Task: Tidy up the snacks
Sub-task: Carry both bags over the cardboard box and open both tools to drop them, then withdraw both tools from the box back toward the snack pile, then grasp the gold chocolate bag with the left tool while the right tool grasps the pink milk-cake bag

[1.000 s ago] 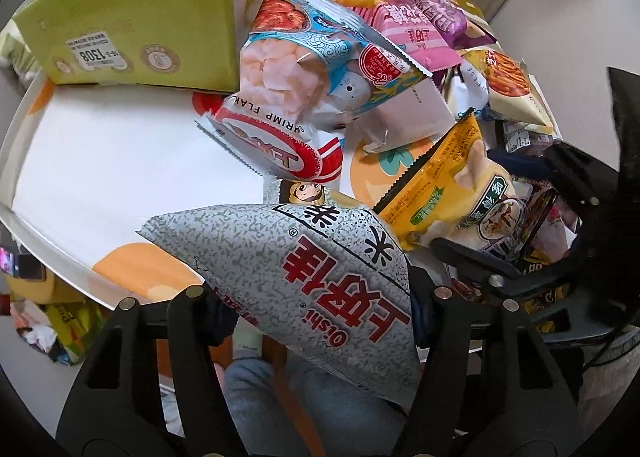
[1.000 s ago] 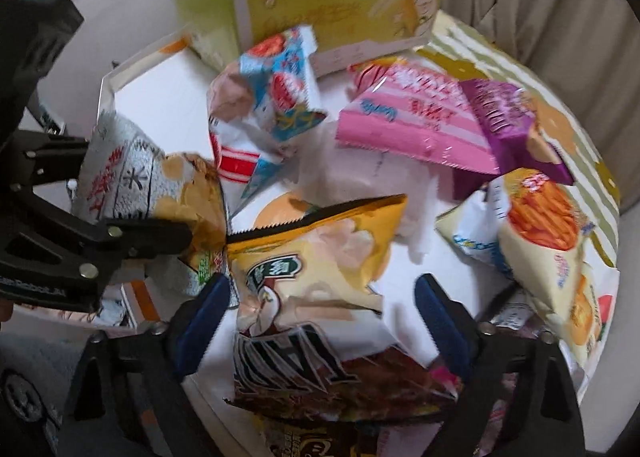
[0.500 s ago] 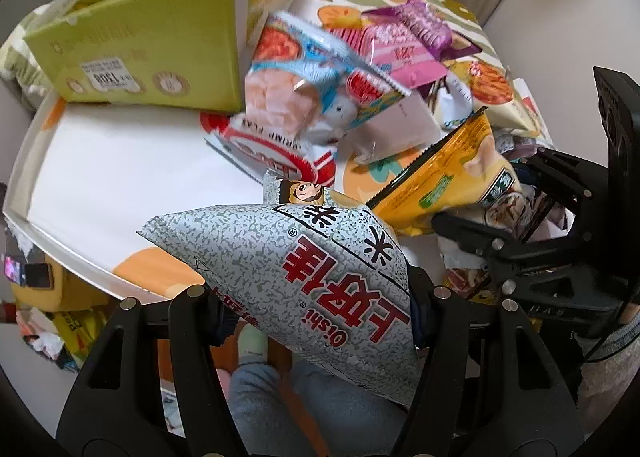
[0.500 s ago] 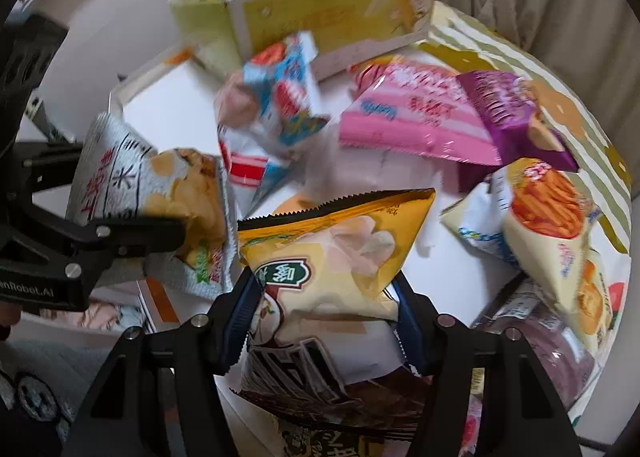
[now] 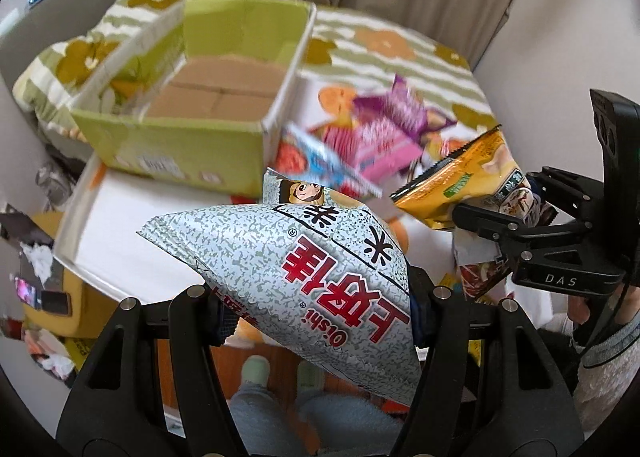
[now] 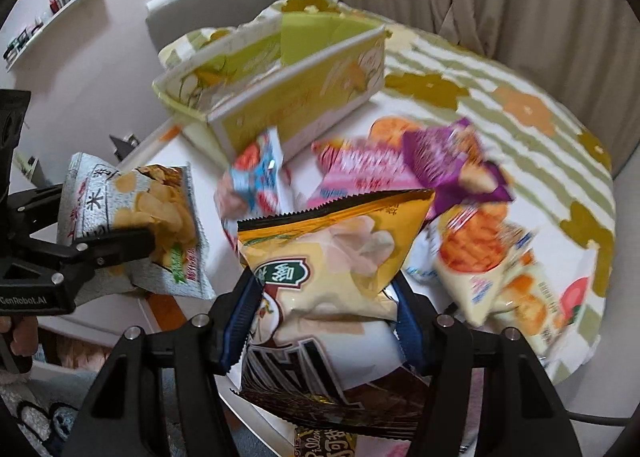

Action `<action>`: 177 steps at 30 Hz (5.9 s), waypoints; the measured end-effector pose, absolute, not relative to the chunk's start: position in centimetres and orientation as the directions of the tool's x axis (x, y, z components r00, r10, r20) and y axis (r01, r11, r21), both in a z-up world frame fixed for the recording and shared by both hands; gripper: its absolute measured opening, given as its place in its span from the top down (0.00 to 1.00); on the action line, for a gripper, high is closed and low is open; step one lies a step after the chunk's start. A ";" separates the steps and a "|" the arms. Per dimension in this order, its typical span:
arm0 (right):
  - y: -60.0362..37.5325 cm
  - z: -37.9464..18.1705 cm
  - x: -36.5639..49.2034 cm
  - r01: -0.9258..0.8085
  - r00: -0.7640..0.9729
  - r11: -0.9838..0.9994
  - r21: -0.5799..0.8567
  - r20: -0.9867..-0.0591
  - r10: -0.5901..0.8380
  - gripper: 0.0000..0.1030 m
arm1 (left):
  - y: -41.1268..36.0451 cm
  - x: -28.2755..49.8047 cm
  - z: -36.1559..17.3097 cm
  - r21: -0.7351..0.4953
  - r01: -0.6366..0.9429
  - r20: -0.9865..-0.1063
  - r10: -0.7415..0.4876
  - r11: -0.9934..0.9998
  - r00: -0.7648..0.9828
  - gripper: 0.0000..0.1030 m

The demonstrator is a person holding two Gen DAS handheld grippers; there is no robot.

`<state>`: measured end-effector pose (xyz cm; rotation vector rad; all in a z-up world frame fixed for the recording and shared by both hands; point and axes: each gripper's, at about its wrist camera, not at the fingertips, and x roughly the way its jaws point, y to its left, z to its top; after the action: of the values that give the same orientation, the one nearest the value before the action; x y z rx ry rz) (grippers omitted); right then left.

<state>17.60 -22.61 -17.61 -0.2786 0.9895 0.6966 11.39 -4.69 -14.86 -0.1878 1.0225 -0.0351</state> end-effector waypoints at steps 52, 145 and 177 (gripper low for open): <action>0.7 -15.9 30.9 -0.217 0.444 0.959 0.182 -0.857 0.263 0.42 | 19.4 30.1 -15.5 -0.027 0.147 -0.867 -0.096 0.989 0.489 0.01; -38.0 -26.3 9.8 -0.064 0.414 0.939 0.338 -0.847 0.333 0.00 | -24.1 14.4 -29.8 -0.172 0.501 -0.903 -0.339 0.848 0.263 0.02; -32.1 -29.3 9.1 -0.291 0.398 0.955 0.058 -0.900 0.176 0.00 | -19.0 16.1 -29.4 -0.159 0.472 -0.901 -0.323 0.867 0.290 0.36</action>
<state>9.12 -32.08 -29.35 -0.1146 1.1235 0.2967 16.07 -19.01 -29.44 0.1478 1.1612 -0.5329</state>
